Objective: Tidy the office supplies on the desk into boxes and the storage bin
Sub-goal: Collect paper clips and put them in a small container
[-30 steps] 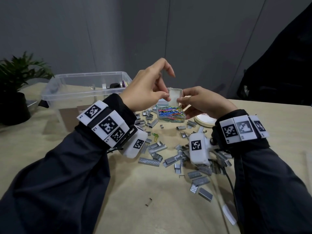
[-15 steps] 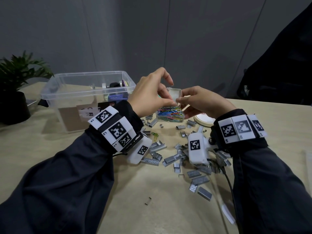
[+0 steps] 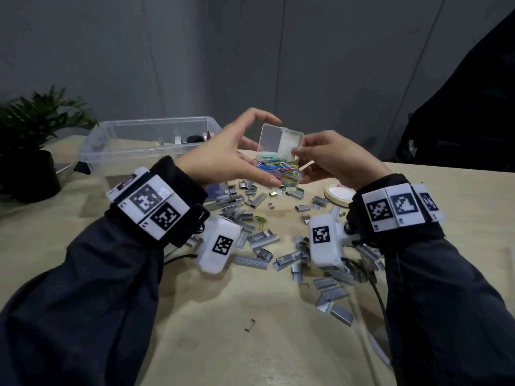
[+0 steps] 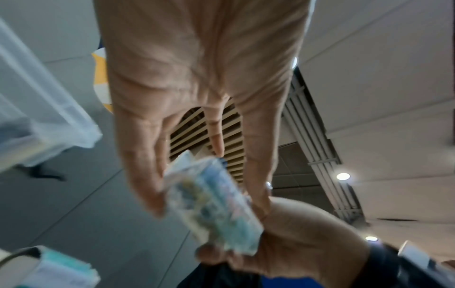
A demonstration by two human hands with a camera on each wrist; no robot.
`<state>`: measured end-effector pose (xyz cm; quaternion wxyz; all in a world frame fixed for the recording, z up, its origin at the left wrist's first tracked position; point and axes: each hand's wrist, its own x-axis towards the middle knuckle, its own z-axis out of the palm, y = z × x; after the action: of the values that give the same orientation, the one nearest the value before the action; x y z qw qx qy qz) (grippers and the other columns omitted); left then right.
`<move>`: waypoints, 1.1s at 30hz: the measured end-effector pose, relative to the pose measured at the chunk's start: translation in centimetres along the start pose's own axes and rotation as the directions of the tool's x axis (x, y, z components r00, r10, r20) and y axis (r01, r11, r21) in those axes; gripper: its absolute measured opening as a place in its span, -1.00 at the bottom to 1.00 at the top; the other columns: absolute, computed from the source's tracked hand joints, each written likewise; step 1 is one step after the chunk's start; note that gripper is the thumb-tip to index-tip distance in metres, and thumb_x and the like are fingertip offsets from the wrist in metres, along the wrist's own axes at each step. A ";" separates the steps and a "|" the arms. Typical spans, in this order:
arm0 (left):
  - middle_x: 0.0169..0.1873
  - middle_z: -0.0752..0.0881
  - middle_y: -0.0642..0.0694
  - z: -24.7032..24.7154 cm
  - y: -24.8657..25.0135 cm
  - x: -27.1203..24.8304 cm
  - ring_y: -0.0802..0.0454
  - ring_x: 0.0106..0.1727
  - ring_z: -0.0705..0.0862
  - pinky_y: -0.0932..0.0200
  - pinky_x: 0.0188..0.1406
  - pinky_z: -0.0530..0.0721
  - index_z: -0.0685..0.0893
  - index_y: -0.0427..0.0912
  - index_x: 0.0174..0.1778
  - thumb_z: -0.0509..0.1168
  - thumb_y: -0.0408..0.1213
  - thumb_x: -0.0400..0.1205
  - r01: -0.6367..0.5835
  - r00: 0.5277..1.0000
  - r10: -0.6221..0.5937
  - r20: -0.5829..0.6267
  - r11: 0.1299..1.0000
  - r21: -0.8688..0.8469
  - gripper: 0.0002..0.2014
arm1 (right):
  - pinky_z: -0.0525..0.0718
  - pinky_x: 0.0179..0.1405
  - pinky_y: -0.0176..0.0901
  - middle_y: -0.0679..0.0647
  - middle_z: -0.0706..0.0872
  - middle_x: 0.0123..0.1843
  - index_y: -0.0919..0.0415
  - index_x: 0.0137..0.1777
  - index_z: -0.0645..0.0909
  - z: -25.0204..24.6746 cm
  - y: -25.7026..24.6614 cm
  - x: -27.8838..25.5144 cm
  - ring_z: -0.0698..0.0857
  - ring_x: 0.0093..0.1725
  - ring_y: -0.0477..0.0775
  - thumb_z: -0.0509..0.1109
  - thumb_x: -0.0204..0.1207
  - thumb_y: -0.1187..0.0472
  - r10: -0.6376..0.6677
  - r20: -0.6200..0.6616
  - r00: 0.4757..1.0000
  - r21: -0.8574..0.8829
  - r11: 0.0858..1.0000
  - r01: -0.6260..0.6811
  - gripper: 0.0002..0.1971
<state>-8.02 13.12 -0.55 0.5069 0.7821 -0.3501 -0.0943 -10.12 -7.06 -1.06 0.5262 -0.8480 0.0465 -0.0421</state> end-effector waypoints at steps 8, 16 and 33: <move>0.12 0.74 -0.23 -1.9 -3.1 -1.2 -0.12 0.00 0.82 -0.11 0.15 0.75 0.58 -0.09 0.31 0.64 -0.34 0.20 0.007 0.990 -0.023 -0.140 0.993 -0.118 -0.28 | 0.78 -0.37 -0.25 0.18 0.69 -0.19 0.47 0.21 0.62 2.3 -1.8 0.8 0.74 -0.45 -0.02 0.28 0.72 0.23 -0.023 0.109 0.994 -0.008 1.000 0.024 -0.72; 0.10 0.75 -0.22 -3.9 -4.0 -1.8 0.02 -0.04 0.81 0.19 0.05 0.75 0.66 -0.10 0.24 0.65 -0.29 0.16 -0.029 0.957 -0.008 -0.290 0.992 -0.126 -0.32 | 0.83 -0.14 -0.18 0.25 0.83 0.04 0.38 0.33 0.59 1.5 -1.6 1.6 0.84 -0.05 0.08 0.32 0.68 0.19 0.042 0.335 0.941 0.071 0.995 -0.070 -0.68; 0.12 0.76 -0.13 -6.3 -4.5 -2.7 -0.08 0.05 0.80 -0.06 0.17 0.74 0.66 -0.07 0.25 0.66 -0.14 0.13 -0.027 0.932 0.000 -0.363 0.997 -0.070 -0.28 | 0.62 -0.43 -0.47 0.16 0.85 0.04 0.39 0.07 0.79 8.3 0.2 3.3 0.82 0.02 0.03 0.61 0.43 0.22 0.328 0.306 0.894 -0.788 0.614 0.044 -0.72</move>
<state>-4.75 20.54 -2.03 0.5917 0.7646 -0.2520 0.0423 -5.90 -0.18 -4.81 0.1064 -0.9721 0.0143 0.2088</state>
